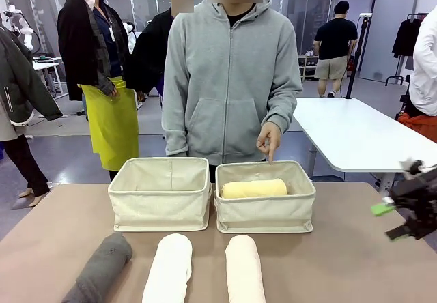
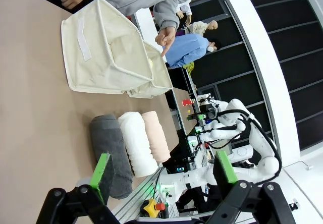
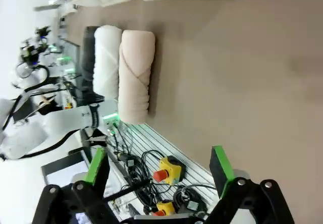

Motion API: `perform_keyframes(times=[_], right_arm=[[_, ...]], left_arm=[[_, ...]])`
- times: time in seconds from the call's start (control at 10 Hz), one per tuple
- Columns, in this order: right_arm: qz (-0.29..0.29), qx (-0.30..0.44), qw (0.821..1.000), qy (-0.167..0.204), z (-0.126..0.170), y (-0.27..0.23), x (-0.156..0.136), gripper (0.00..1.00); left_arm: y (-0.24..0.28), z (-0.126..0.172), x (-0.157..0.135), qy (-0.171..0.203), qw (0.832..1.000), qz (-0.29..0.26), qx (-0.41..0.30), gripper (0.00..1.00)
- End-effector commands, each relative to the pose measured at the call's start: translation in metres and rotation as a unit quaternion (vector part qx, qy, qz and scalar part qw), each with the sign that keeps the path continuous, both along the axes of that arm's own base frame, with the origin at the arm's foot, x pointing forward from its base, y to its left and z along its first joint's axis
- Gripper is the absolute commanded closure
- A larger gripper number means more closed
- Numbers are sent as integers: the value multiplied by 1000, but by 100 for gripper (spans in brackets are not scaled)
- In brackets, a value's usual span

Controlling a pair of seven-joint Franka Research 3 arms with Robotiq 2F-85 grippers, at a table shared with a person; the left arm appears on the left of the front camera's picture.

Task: Divide the towels into two baskets.
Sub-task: Pick up one hotel-folded towel from the bottom of the table and place it in the Fabric basket indicated by the person.

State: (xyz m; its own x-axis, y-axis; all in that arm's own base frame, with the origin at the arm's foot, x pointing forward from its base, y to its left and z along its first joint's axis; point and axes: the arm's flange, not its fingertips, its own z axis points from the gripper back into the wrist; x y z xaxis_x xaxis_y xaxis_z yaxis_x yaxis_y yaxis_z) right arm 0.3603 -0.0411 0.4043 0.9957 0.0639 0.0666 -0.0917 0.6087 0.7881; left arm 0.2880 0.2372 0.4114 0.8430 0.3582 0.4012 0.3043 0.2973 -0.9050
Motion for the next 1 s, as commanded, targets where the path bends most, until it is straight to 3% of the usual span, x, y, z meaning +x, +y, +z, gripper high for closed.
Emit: perform_keyframes(times=[0.0, 0.2, 0.4, 0.6, 0.9], right_arm=[[9, -58, 997, 53, 11, 65, 4, 0], [12, -88, 994, 67, 11, 121, 10, 0], [-17, -134, 990, 39, 6, 172, 9, 0], [10, -170, 985, 10, 0, 211, 9, 0], [16, -195, 981, 1, -12, 247, 13, 0]], left_arm=[[1, 1, -3, -8, 1000, 1, -6, 0], [1, 1, -3, -8, 1000, 1, -6, 0], [1, 1, -3, -8, 1000, 1, -6, 0], [1, 1, -3, -8, 1000, 1, -6, 0], [1, 1, -3, -8, 1000, 1, -6, 0]])
